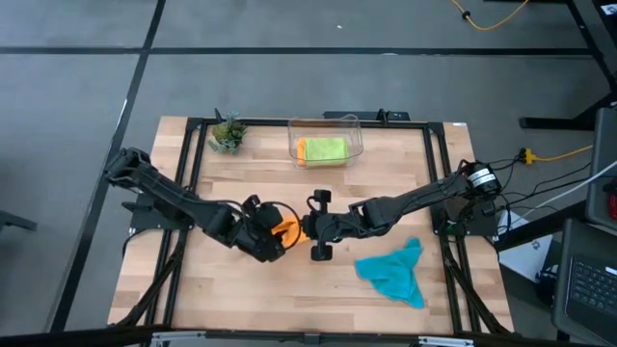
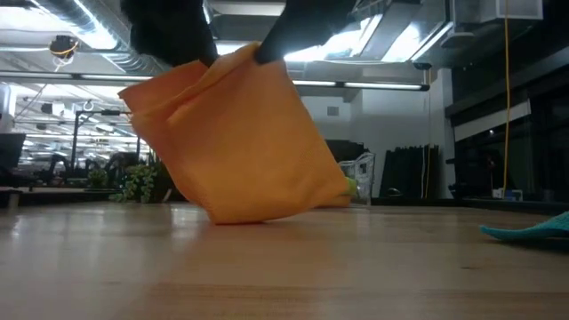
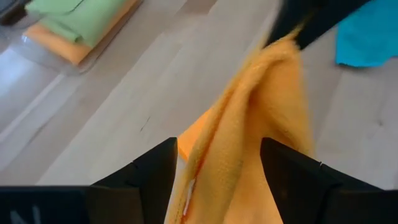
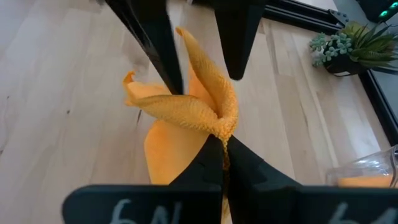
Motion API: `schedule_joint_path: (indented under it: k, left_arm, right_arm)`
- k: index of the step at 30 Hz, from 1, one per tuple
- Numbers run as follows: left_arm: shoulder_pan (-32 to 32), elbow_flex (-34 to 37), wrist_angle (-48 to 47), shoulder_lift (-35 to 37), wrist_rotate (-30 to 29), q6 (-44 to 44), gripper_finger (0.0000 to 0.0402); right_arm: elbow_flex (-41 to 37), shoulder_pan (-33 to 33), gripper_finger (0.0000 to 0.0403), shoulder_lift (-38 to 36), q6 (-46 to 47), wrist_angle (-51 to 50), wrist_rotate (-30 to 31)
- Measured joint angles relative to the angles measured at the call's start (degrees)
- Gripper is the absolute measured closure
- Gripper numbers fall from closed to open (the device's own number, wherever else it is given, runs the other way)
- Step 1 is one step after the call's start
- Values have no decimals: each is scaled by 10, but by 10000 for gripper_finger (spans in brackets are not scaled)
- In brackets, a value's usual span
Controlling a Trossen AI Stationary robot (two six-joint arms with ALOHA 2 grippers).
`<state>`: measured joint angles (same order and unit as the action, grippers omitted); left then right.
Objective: Fold microfiber towels
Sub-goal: Fold the orange microfiber cloth
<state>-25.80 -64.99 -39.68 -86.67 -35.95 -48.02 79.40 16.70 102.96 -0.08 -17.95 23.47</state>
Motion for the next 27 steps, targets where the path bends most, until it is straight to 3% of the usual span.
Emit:
schedule_joint_path:
  k: [8,18,23,27]
  left_arm:
    - [-16,-81,-8,5,-9,85,172]
    - [17,-82,-46,5,3,80,108]
    - [44,-82,-33,-1,84,83,91]
    - [52,-81,-21,-27,86,133,93]
  right_arm:
    - [0,-10,401,0,14,-9,0]
    - [0,-12,401,0,14,-8,-2]
    - [0,-12,401,0,14,-8,-2]
    - [0,-12,401,0,15,-4,-2]
